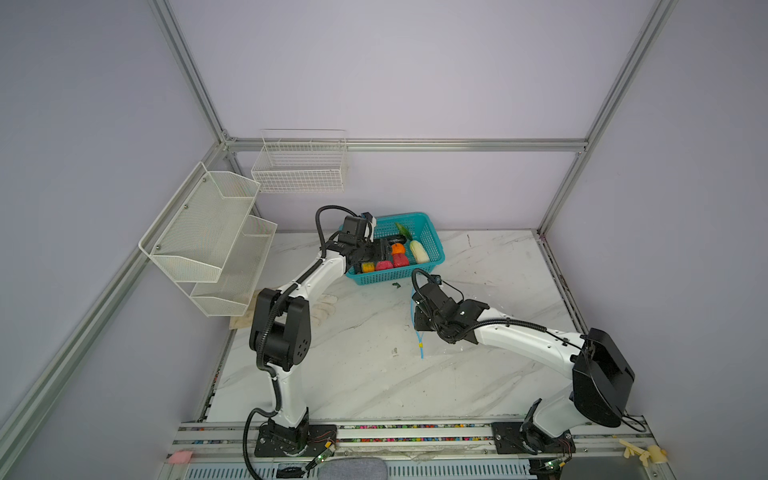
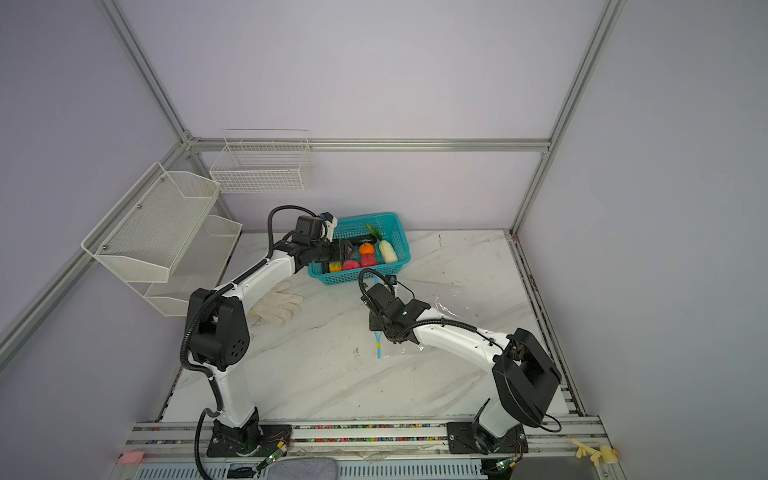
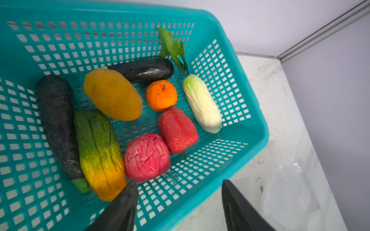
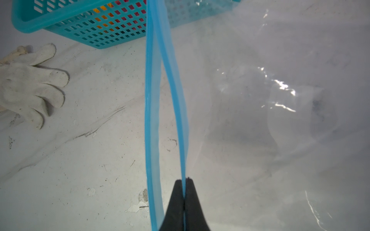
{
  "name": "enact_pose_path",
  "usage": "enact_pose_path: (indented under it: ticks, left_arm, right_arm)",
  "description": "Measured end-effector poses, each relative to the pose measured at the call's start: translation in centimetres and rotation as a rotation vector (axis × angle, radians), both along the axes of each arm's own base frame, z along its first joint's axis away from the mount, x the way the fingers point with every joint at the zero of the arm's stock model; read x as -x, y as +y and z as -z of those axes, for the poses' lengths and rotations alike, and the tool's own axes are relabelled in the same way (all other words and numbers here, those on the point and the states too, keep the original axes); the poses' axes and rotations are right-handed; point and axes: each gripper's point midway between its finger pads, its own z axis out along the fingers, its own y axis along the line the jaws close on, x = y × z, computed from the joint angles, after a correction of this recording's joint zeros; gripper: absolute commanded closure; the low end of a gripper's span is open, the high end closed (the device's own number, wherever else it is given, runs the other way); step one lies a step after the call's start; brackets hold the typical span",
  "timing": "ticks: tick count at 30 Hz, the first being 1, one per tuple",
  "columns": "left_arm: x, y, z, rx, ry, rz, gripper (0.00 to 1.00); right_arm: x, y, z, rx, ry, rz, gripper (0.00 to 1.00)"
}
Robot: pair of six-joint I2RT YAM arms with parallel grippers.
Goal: Place the food in the zip-top bag and seal the zipper
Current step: 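Release the zipper with the left gripper and move it over the basket, then lower the left gripper onto the green papaya and close it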
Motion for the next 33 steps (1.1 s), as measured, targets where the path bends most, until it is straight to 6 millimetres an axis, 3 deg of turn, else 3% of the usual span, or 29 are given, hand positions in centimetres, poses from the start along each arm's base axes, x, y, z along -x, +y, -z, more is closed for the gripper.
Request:
enact_pose_path:
  ticks: [8, 20, 26, 33]
  left_arm:
    - [0.0, 1.7, 4.9, -0.152, 0.109, -0.019, 0.31]
    - [-3.1, 3.0, 6.2, -0.274, 0.134, -0.062, 0.39]
    - [-2.7, 4.4, 7.7, -0.315, 0.185, -0.086, 0.42]
    - [-2.8, 5.3, 8.0, -0.331, 0.196, -0.106, 0.41]
  right_arm:
    - [-0.4, -0.1, -0.1, -0.006, -0.002, -0.001, 1.0]
    - [-0.5, 0.5, 0.7, -0.002, 0.009, -0.031, 1.0]
    - [-0.8, 0.3, 0.7, -0.007, 0.01, -0.029, 1.0]
    - [-1.0, 0.3, 1.0, -0.008, 0.014, -0.03, 1.0]
